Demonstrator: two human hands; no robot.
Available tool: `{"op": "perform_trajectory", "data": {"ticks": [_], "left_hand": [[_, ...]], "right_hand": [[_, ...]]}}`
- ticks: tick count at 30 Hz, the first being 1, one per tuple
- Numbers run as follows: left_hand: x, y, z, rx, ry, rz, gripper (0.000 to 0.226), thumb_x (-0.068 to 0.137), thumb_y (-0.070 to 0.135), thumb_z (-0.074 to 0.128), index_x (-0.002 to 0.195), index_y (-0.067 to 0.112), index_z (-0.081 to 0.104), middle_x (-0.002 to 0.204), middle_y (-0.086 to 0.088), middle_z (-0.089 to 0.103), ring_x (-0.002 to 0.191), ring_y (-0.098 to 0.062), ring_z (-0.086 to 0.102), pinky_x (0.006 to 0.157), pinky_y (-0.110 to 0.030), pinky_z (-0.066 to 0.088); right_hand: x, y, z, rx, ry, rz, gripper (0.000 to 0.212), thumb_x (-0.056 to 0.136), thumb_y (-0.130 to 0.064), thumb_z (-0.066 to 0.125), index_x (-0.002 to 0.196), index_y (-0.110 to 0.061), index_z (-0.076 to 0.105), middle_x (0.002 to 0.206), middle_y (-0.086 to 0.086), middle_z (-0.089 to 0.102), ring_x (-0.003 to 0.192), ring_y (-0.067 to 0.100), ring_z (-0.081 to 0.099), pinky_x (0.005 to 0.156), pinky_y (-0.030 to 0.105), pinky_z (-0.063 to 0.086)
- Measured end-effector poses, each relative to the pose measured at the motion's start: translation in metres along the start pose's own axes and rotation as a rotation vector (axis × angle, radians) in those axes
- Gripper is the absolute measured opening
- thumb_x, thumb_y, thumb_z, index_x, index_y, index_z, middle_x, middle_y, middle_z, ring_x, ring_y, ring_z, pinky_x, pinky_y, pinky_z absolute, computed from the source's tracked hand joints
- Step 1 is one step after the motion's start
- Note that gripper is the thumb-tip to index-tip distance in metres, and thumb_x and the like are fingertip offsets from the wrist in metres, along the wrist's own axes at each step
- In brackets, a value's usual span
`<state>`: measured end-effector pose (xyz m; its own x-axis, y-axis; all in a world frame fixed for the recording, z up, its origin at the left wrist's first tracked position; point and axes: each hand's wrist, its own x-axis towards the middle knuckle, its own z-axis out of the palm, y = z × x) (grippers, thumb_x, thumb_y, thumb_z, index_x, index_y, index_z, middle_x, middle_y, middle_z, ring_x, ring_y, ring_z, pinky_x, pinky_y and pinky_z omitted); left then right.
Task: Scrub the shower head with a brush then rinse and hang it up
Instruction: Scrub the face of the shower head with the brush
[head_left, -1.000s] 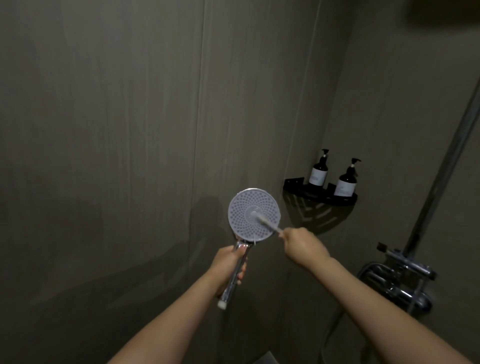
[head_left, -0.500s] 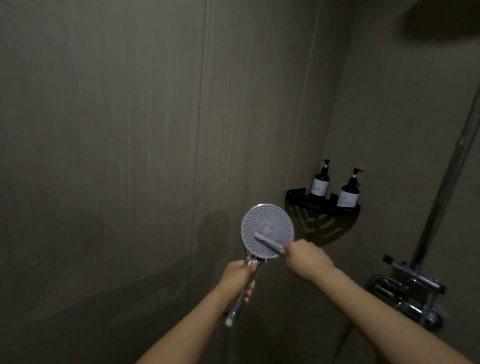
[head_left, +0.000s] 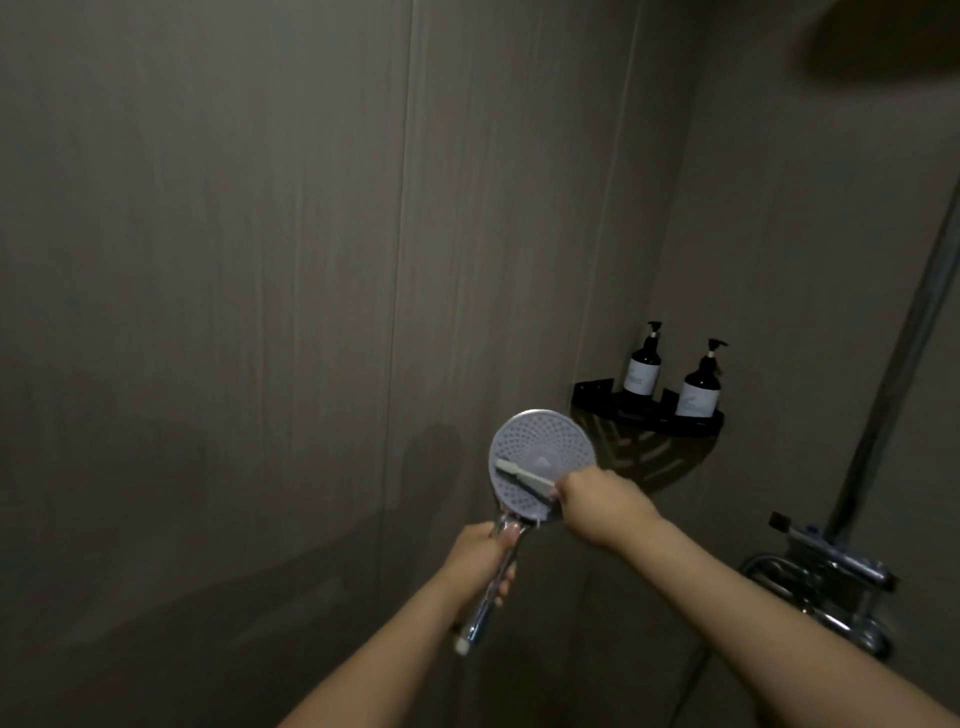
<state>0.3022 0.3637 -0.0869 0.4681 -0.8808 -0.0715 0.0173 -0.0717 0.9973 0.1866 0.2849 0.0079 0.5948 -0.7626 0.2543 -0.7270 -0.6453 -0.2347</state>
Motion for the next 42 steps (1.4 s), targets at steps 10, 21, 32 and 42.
{"op": "perform_trajectory", "data": {"ticks": [10, 21, 32, 42], "left_hand": [[0.001, 0.012, 0.001, -0.204, -0.071, -0.003, 0.032, 0.097, 0.031, 0.041, 0.073, 0.011, 0.049, 0.053, -0.007, 0.045, 0.030, -0.010, 0.039, 0.034, -0.013, 0.032], [0.004, 0.021, 0.010, -0.283, -0.106, -0.100, 0.048, 0.097, 0.045, 0.030, 0.072, 0.010, 0.051, 0.048, -0.002, 0.048, 0.032, -0.010, 0.042, 0.036, -0.015, 0.032], [0.021, 0.029, 0.001, -0.506, -0.173, -0.102, 0.078, 0.088, 0.068, 0.013, 0.079, 0.005, 0.058, 0.056, -0.007, 0.056, 0.044, -0.016, 0.052, 0.045, -0.021, 0.041], [0.019, 0.025, 0.005, -0.468, -0.238, -0.108, 0.079, 0.087, 0.068, 0.009, 0.082, 0.006, 0.058, 0.057, -0.006, 0.058, 0.044, -0.014, 0.054, 0.043, -0.020, 0.042]], "right_hand": [[-0.012, 0.036, -0.002, 0.050, 0.107, 0.021, 0.029, 0.097, -0.029, 0.038, 0.095, -0.012, 0.062, 0.095, 0.015, 0.069, 0.084, 0.031, 0.065, 0.066, 0.032, 0.045], [-0.032, 0.043, 0.005, -0.024, -0.019, -0.065, 0.030, 0.096, -0.031, 0.041, 0.098, -0.012, 0.063, 0.103, 0.019, 0.066, 0.096, 0.036, 0.062, 0.078, 0.036, 0.048], [-0.039, 0.032, 0.011, -0.084, -0.405, -0.218, 0.030, 0.094, -0.031, 0.042, 0.100, -0.014, 0.066, 0.107, 0.014, 0.067, 0.102, 0.028, 0.061, 0.080, 0.030, 0.043], [-0.028, 0.026, 0.016, -0.082, -0.434, -0.258, 0.027, 0.095, -0.030, 0.044, 0.084, -0.015, 0.065, 0.100, 0.016, 0.068, 0.096, 0.027, 0.063, 0.077, 0.030, 0.043]]}}
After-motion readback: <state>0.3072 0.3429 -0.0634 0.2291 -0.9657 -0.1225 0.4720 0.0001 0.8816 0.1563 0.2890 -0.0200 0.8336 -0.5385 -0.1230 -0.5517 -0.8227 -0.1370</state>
